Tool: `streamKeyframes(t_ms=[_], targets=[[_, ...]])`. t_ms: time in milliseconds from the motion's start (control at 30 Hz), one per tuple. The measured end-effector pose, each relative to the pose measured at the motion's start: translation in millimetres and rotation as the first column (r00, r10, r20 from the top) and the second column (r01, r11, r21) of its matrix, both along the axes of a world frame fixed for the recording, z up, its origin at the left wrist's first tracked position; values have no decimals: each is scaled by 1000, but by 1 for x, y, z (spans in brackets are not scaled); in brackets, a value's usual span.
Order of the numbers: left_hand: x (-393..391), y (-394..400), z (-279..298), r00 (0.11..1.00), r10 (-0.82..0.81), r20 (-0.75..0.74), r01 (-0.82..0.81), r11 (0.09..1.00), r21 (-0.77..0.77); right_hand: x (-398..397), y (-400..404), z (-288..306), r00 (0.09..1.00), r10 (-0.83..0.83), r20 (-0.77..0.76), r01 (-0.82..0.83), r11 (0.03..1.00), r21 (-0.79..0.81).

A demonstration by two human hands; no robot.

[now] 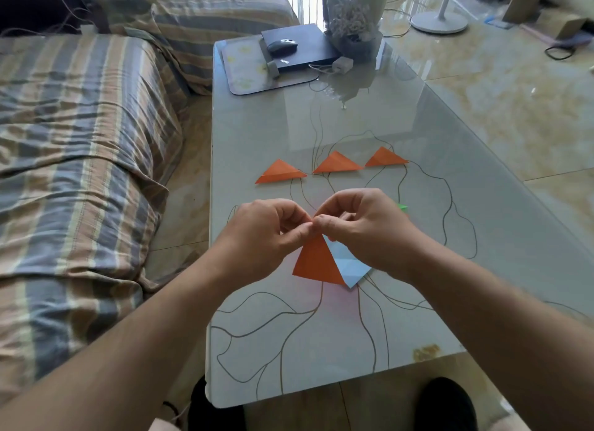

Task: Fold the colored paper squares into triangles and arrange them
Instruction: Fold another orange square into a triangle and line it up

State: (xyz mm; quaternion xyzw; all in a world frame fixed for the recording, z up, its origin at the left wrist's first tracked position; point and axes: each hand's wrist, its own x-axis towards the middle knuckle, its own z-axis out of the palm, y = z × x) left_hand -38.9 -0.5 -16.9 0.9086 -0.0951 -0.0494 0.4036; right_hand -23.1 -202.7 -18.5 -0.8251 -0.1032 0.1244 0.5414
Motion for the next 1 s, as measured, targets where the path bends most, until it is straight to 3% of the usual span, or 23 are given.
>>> streamKeyframes(t_ms=[267, 433, 567, 800, 1000], targets=[[-1, 0, -1, 1000, -10, -20, 9, 999, -49, 1, -2, 2, 999, 35, 10, -34, 998, -58], [-1, -3, -4, 994, 5, -111, -31, 973, -228, 4, 1, -2, 995, 10, 97, 1, 994, -114], [-1, -5, -1, 989, 3, -150, -53, 944, -326, 7, 2, -3, 992, -41, 118, 44, 999, -21], [-2, -2, 4, 990, 14, -143, -57, 950, -306, 5, 2, -3, 996, 5, 86, -4, 1000, -10], [-2, -1, 0, 990, 18, -141, -56, 960, -273, 6, 2, 0, 991, -87, 99, 83, 996, 43]])
